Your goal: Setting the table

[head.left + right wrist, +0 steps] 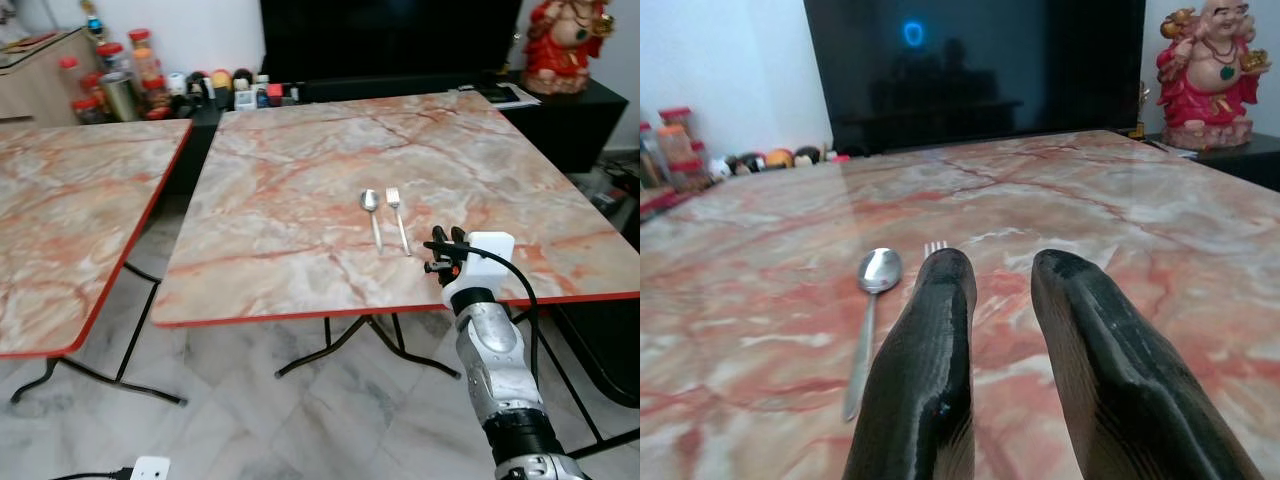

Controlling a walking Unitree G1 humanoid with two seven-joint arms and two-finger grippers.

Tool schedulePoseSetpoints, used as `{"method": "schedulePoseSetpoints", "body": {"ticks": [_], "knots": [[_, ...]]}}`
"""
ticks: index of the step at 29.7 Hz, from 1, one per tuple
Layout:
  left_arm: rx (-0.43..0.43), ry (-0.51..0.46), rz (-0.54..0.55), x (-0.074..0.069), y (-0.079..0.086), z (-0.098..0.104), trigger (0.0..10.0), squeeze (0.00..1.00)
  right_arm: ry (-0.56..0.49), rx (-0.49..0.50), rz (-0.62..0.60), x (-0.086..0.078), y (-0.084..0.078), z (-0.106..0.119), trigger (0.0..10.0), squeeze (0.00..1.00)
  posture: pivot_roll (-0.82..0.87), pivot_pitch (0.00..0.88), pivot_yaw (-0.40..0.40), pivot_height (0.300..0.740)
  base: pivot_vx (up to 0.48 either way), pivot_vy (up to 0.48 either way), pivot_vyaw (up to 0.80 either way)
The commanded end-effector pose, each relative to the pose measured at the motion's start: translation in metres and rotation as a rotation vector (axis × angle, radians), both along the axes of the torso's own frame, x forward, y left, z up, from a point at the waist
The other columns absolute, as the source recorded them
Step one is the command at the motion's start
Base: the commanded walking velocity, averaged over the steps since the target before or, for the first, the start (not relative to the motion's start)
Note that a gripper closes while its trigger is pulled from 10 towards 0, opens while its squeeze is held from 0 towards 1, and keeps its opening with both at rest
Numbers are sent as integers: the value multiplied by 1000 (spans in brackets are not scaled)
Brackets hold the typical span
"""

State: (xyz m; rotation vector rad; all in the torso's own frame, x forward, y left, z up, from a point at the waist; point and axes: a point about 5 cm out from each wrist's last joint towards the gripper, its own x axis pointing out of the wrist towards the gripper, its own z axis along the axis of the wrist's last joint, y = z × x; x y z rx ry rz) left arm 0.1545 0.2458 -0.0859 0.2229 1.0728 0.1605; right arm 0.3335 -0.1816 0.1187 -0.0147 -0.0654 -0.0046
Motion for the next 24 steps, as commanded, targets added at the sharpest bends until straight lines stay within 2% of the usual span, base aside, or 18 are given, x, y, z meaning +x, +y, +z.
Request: {"method": "schedulePoseSetpoints", "body": {"ticks": [1, 4, 5, 6, 7, 14, 20, 23, 24], "knots": [[6, 8, 15, -4, 5, 0, 10000, 0, -21, -8, 32, 2, 9, 5, 10000, 0, -40, 0, 49, 740, 480, 0, 0], [2, 10, 14, -4, 1, -1, 10000, 0, -29, -19, 56, 1, 13, 6, 10000, 0, -40, 0, 49, 740, 480, 0, 533], [-6, 14, 11, -4, -8, -4, 10000, 0, -27, -1, 57, 1, 14, 5, 10000, 0, -39, 0, 47, 740, 480, 0, 563], [-6, 14, 11, -4, -8, -4, 10000, 0, -27, -1, 57, 1, 14, 5, 10000, 0, -39, 0, 47, 740, 480, 0, 563], [-13, 16, 8, -3, -16, -5, 10000, 0, -25, 14, 53, 1, 14, 5, 10000, 0, -39, 0, 47, 740, 480, 0, 0], [-31, 21, -5, -1, -32, -8, 10000, 0, -22, 12, 49, 1, 12, 5, 10000, 0, -38, 0, 47, 740, 480, 0, 0], [-29, 21, -7, -1, -31, -8, 10000, 0, -17, 14, 47, 1, 11, 4, 10000, 0, -41, 0, 49, 740, 435, 0, 0], [-21, 23, 2, -5, -13, -6, 10000, 0, -4, 5, 51, -1, 13, 2, 10000, 0, -40, 0, 49, 740, 97, 0, 0], [-20, 23, 3, -5, -12, -5, 10000, 0, -3, 4, 51, -1, 13, 2, 10000, 0, -40, 0, 49, 740, 0, 0, 0]]}}
